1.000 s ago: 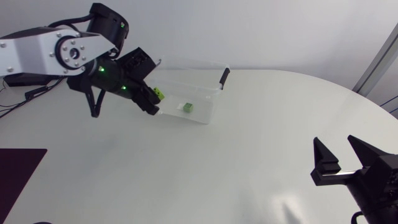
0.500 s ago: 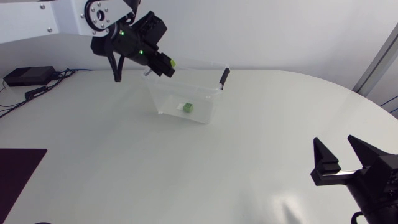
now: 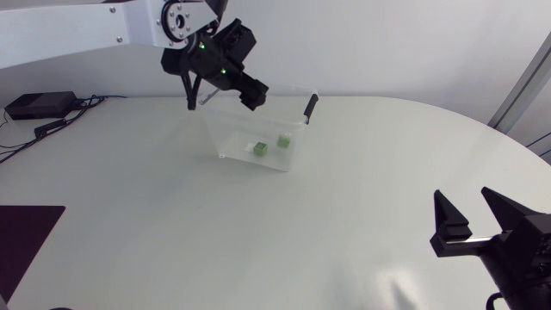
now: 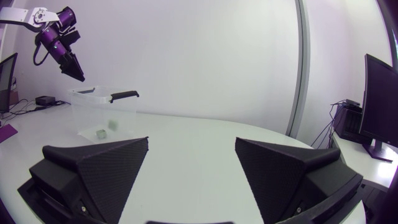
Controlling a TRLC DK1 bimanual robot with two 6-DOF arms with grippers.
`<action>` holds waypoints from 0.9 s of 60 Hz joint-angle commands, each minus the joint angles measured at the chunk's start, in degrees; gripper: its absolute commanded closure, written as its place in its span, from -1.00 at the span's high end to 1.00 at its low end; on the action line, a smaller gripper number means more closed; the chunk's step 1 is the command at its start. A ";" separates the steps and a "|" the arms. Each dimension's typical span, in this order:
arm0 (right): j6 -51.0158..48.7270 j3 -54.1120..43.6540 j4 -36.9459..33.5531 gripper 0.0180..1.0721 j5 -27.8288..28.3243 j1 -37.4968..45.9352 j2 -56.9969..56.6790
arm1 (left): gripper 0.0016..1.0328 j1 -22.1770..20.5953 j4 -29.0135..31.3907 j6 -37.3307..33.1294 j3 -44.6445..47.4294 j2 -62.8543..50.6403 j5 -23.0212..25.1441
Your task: Place the duplo bricks in the container
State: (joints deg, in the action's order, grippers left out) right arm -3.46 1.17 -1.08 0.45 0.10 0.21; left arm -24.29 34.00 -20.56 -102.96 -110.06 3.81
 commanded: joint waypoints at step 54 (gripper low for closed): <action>-0.93 -1.17 0.73 0.93 0.52 -0.19 -0.56 | 0.94 7.77 -16.33 0.78 44.77 45.29 -22.45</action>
State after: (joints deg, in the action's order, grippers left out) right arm -3.46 1.17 -1.08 0.47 0.10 0.21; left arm -17.30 18.92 -20.53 -61.87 -69.98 -17.98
